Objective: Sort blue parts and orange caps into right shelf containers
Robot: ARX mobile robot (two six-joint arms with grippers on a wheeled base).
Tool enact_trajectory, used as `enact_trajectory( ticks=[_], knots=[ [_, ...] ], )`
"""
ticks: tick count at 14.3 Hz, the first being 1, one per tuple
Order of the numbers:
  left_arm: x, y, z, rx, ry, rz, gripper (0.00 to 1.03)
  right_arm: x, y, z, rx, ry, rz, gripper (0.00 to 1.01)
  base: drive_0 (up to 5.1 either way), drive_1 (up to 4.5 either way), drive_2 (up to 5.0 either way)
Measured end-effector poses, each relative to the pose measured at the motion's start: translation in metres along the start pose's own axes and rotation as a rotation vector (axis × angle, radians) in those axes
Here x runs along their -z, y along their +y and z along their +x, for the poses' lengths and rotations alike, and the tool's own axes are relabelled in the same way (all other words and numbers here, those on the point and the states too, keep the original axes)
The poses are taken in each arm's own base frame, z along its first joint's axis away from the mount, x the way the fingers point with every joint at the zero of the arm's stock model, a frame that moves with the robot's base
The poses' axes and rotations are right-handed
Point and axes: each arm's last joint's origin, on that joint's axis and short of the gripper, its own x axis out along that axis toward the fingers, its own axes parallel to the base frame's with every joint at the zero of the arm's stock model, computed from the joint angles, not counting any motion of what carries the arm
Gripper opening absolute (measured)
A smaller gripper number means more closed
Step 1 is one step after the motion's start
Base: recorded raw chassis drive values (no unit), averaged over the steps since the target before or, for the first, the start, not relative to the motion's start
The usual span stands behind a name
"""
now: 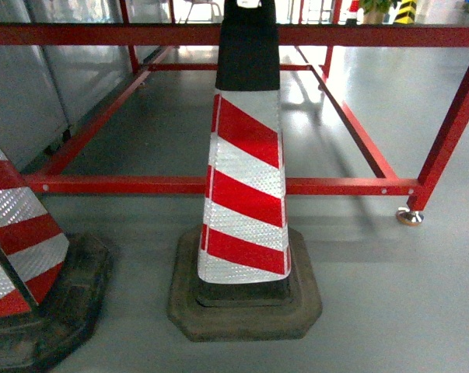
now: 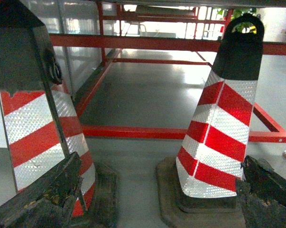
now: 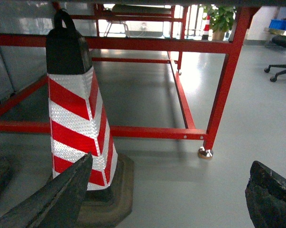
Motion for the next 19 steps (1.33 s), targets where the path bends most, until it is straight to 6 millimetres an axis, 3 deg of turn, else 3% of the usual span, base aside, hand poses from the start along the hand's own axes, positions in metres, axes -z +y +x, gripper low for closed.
enact_trajectory(
  ticks=[19],
  knots=[
    [-0.0003, 0.0000, 0.0000, 0.002, -0.003, 0.000, 0.98, -0.0003, 0.0000, 0.0000, 0.000, -0.003, 0.008, 0.98, 0.0, 0.00, 0.0]
  ],
)
